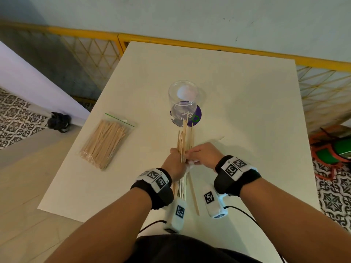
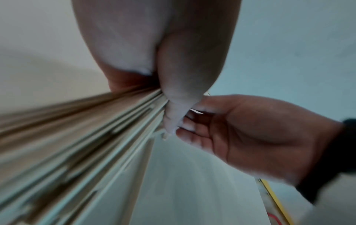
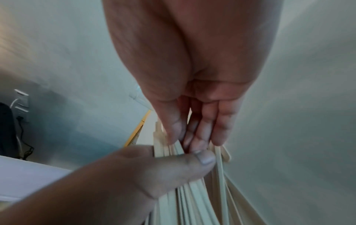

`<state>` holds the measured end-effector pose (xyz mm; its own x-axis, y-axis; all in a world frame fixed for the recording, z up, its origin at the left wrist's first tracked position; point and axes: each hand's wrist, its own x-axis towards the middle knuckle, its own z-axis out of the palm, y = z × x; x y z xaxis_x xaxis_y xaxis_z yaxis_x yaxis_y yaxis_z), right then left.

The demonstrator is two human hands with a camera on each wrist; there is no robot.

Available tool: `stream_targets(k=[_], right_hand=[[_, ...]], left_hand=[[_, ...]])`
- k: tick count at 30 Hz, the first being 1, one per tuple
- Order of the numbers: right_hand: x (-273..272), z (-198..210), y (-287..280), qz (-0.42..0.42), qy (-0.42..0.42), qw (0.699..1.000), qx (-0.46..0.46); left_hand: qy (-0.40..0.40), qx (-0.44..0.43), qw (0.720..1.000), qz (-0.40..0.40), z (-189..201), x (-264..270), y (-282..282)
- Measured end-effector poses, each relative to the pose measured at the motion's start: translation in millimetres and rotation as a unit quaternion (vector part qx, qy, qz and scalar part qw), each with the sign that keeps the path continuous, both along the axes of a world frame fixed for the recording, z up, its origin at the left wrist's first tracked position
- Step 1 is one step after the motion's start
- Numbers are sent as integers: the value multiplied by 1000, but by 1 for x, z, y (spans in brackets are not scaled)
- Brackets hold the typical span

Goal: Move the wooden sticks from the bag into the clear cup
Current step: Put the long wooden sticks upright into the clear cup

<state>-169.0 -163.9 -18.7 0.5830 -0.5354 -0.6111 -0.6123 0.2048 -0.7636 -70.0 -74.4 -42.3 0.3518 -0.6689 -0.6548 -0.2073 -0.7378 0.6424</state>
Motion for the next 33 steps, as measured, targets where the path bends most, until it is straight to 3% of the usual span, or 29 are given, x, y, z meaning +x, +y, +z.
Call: stream_targets(k=[3, 5, 8, 12, 16, 19, 20, 23, 25, 30, 33], right_hand=[[-5, 1, -11, -4, 18, 994, -112], [-13, -3, -19, -10, 49, 978, -205], [-22, -15, -25, 98, 132, 938, -305], [-23, -17, -24, 154, 191, 899, -363], [-22, -12, -15, 140, 230, 874, -405], [-25, -14, -7, 177, 270, 832, -451], [-25, -14, -5, 172, 259, 836, -453], [-20, -3, 9, 70, 170, 908, -376], [-14, 3, 28, 10, 160, 935, -316], [12, -7, 81, -38, 256, 930, -263], [24, -16, 94, -70, 266, 924, -266]], left_hand=[[7, -10, 1000, 10, -42, 20, 10], [30, -20, 999, 2, -18, 24, 18], [67, -45, 997, 21, 22, 25, 29], [84, -90, 992, 16, 35, 36, 38], [84, -117, 989, -18, 49, 50, 41], [78, -128, 988, -22, 52, 60, 42], [73, -129, 989, -24, 53, 64, 43], [72, -147, 986, -30, 51, 77, 46], [78, -158, 984, -20, 50, 85, 48], [94, -163, 982, -19, 49, 97, 52], [86, -168, 981, -35, 49, 103, 58]])
